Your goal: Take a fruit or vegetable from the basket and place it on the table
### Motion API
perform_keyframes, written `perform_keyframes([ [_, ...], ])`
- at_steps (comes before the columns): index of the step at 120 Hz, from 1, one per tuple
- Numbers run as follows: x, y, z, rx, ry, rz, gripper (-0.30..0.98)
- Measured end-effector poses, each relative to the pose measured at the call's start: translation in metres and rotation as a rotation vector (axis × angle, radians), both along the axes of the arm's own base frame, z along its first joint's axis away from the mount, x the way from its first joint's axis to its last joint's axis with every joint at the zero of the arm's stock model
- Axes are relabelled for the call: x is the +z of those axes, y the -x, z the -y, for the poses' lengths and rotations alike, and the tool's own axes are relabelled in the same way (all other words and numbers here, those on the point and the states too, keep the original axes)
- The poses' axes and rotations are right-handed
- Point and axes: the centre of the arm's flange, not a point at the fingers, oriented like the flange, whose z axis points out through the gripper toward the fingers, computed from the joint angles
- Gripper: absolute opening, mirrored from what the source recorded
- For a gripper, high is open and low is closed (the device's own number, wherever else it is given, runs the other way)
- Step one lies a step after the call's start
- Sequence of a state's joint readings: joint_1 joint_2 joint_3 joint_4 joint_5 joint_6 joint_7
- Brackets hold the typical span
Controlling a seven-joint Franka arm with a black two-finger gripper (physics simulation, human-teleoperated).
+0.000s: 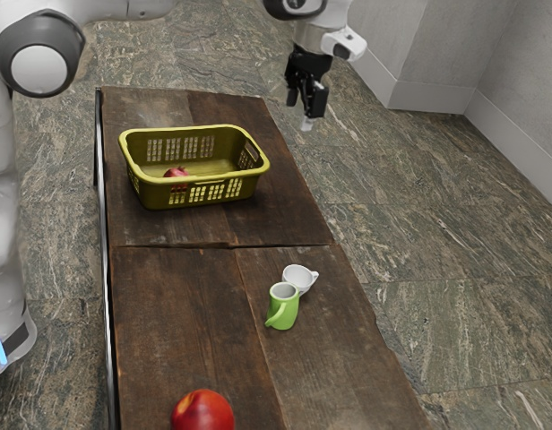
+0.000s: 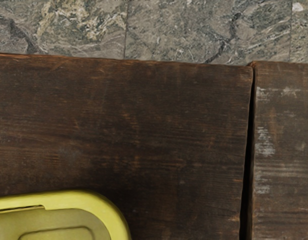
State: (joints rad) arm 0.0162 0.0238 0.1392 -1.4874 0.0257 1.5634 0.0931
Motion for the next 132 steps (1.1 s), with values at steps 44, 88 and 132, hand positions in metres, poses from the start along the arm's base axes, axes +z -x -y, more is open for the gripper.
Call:
perform_keyframes([
  [44,0.019,0.018,-0.057,0.103,-0.011,0.028,0.69],
  [88,-0.058,0.116,-0.021,0.095,0.015,-0.087,0.69],
  [132,-0.065,0.137,-0.071,0.207,-0.01,-0.057,0.69],
])
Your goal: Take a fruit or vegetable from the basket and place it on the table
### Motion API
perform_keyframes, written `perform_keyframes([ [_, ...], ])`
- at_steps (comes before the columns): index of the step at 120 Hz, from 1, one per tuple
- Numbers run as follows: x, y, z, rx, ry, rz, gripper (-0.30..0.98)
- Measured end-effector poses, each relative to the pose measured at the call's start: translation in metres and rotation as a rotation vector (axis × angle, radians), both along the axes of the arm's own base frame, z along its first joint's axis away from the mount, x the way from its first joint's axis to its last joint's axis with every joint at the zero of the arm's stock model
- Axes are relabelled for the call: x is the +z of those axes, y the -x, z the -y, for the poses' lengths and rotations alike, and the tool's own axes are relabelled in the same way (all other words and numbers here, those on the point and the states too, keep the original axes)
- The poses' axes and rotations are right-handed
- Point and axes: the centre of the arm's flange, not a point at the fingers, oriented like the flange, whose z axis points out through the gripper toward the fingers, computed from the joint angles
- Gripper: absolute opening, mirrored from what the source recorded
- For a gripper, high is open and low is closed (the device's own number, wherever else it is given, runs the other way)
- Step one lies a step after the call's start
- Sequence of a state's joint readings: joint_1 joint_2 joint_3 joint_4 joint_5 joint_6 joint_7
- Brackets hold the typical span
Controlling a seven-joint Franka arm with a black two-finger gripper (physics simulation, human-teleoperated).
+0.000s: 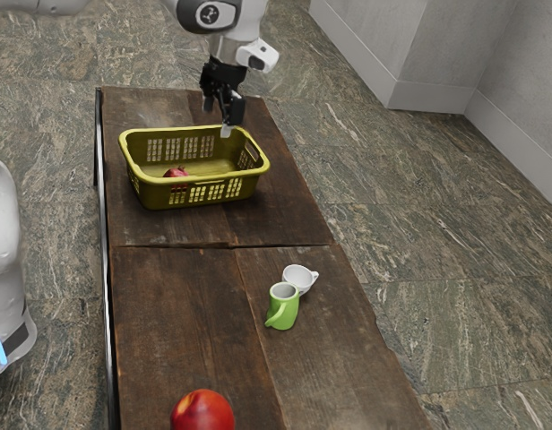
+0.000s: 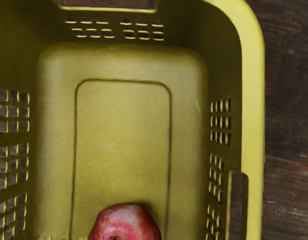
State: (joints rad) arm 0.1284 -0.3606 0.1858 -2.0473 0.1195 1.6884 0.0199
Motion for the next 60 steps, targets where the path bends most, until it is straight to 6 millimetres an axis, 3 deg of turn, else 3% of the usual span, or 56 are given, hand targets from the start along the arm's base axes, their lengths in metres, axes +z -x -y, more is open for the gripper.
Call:
perform_keyframes([
  [45,-0.01,0.037,0.008,0.006,0.001,0.0,0.69],
  [60,-0.024,0.041,0.008,0.011,0.009,-0.016,0.69],
])
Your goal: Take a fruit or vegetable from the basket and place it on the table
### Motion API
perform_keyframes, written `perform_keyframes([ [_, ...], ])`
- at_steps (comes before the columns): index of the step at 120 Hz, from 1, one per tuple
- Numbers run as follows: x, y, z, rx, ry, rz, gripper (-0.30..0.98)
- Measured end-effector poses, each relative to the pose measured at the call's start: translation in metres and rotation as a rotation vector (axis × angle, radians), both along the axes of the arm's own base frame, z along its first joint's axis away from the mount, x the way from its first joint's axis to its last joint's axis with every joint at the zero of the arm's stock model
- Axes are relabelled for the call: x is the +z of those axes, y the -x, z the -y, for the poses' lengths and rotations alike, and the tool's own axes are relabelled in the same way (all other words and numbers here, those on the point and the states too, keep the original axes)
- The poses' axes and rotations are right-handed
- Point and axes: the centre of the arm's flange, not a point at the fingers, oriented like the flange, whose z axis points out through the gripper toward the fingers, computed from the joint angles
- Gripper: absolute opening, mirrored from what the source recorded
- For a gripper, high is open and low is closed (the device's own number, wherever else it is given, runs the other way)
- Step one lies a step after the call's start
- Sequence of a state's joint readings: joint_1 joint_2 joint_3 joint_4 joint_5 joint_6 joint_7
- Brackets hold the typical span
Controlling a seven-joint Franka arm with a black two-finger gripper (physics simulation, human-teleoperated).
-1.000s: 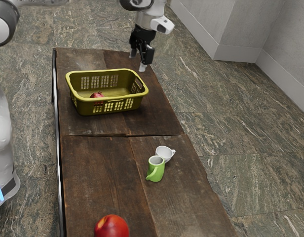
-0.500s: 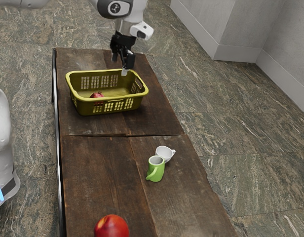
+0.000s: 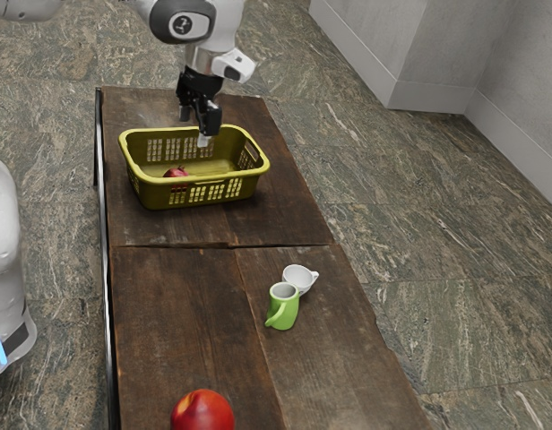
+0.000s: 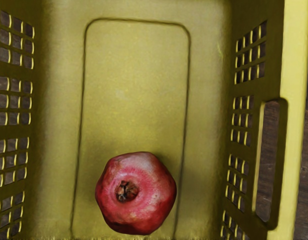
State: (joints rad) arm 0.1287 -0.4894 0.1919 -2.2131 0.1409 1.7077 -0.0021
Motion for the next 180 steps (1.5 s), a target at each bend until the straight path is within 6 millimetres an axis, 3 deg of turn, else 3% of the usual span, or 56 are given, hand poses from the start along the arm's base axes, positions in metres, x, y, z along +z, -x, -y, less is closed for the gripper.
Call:
perform_keyframes([
  [24,-0.012,0.001,-0.002,0.009,0.004,-0.011,0.69],
  [50,-0.019,0.008,-0.027,0.055,0.005,-0.008,0.69],
  [137,-0.068,0.016,-0.032,0.067,0.027,-0.048,0.69],
  [180,-0.076,0.017,-0.037,0.08,0.034,-0.047,0.69],
])
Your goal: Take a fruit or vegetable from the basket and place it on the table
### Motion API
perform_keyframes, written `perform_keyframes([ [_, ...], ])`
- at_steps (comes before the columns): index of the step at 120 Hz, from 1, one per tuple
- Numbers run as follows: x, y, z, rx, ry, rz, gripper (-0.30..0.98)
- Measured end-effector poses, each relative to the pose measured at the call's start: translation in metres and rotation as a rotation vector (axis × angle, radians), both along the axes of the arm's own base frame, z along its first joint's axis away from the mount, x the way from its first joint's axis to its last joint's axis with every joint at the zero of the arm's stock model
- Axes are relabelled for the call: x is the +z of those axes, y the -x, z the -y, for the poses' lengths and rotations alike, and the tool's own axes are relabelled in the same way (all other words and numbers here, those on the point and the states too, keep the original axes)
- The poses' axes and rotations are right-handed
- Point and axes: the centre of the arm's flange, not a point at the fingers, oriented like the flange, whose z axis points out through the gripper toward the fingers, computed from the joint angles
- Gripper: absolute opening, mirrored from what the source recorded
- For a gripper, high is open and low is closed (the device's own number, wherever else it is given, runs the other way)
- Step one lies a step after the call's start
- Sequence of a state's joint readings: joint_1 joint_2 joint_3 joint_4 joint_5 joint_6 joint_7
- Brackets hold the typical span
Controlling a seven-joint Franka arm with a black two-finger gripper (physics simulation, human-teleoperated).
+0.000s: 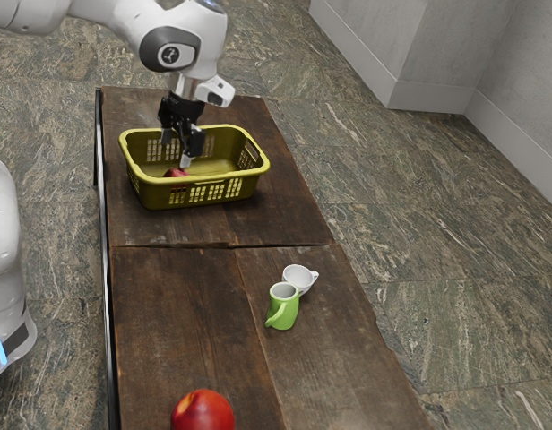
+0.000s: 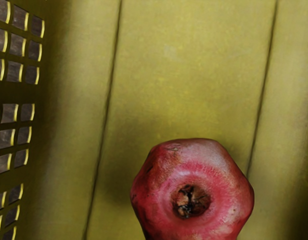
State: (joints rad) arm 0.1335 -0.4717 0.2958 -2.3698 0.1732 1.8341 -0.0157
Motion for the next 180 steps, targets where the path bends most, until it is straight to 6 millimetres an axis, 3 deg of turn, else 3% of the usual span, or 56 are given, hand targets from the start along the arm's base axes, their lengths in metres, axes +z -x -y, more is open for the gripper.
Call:
perform_keyframes([
  [46,-0.016,-0.002,0.002,-0.005,0.004,-0.015,0.69],
  [124,-0.017,-0.003,0.002,-0.003,0.006,-0.01,0.55],
  [180,-0.036,-0.009,0.005,-0.007,0.015,-0.039,0.54],
])
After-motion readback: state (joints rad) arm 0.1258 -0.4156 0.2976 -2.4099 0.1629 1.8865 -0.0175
